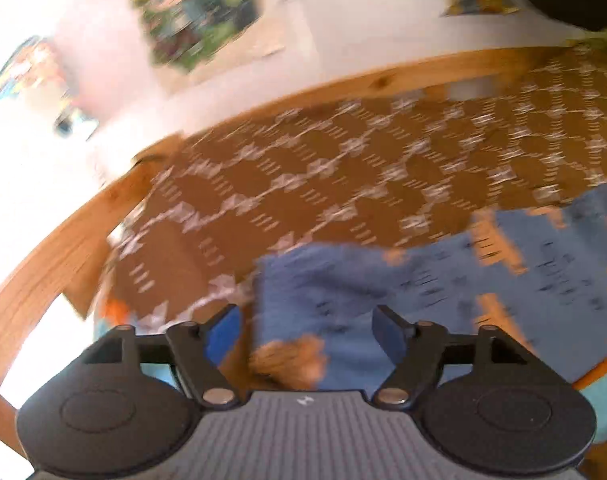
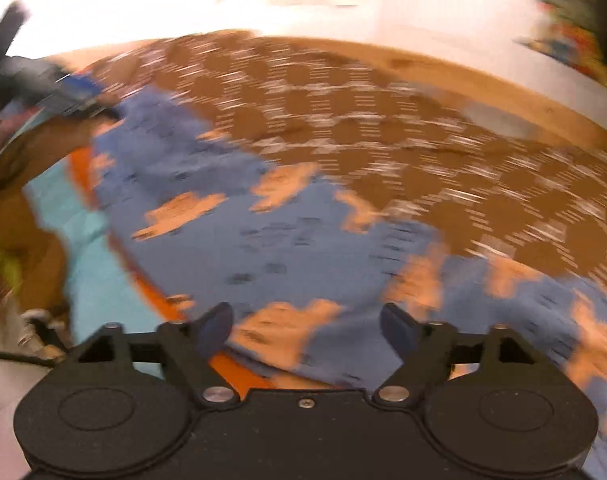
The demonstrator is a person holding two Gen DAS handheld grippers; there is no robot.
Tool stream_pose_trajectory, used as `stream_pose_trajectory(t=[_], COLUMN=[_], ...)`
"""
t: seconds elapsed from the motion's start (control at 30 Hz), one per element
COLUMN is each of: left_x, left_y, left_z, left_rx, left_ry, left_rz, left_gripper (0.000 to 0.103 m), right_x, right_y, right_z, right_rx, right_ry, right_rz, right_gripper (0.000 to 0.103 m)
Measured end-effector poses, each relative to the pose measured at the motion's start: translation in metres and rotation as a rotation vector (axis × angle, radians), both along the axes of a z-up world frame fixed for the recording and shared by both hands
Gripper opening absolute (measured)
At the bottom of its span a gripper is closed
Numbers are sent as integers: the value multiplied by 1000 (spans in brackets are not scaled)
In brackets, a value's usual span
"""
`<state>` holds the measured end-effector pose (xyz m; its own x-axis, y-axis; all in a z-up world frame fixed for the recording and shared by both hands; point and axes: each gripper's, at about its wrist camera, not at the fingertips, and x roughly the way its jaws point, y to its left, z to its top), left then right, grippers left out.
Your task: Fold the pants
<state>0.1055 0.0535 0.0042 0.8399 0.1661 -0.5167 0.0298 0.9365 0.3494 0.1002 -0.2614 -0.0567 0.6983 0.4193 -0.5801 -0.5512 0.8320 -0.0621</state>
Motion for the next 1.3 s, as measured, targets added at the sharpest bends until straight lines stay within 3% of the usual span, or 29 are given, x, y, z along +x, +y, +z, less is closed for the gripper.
stream_pose_trajectory(t=[0.1, 0.27, 0.4, 0.47, 0.6, 0.7, 0.77, 0.9, 1.0, 1.03, 1.2, 1.3], left_x=[1, 12, 17, 22, 31, 40, 42, 44, 45, 45, 47, 44], left_y=[-40, -121, -184, -206, -244, -261, -268, -279, -281, -280, -269, -259], left_z=[-4, -19, -40, -45, -56, -70, -75, -87, -88, -88, -74, -62], left_rx=[2, -49, -57, -80, -69, -52, -27, 17, 33, 32, -29, -77], left_ry=[-9, 58, 65, 83, 159, 228, 255, 285, 296, 290, 270, 260], left_rz=[-107, -384, -574, -643, -759, -800, -822, -833, -817, -803, -779, -817], left_gripper=[91, 91, 89, 84, 46, 36, 35, 33, 6, 3, 2, 2], right_x=[0, -12, -9, -4, 10, 18, 21, 31, 37, 39, 29, 18], right_y=[-29, -84, -124, -142, -174, -193, -199, -200, -196, -196, -201, -209], right_z=[2, 0, -2, -1, -6, -9, -10, -8, -9, -9, 9, 30], right_rx=[55, 115, 153, 175, 237, 305, 332, 300, 249, 250, 244, 204], right_ry=[23, 31, 48, 53, 114, 155, 160, 146, 126, 127, 92, 93], right_rz=[-179, -455, -558, -584, -633, -678, -696, -693, -677, -670, -645, -649], right_gripper=[98, 98, 91, 85, 69, 64, 61, 53, 26, 15, 12, 11])
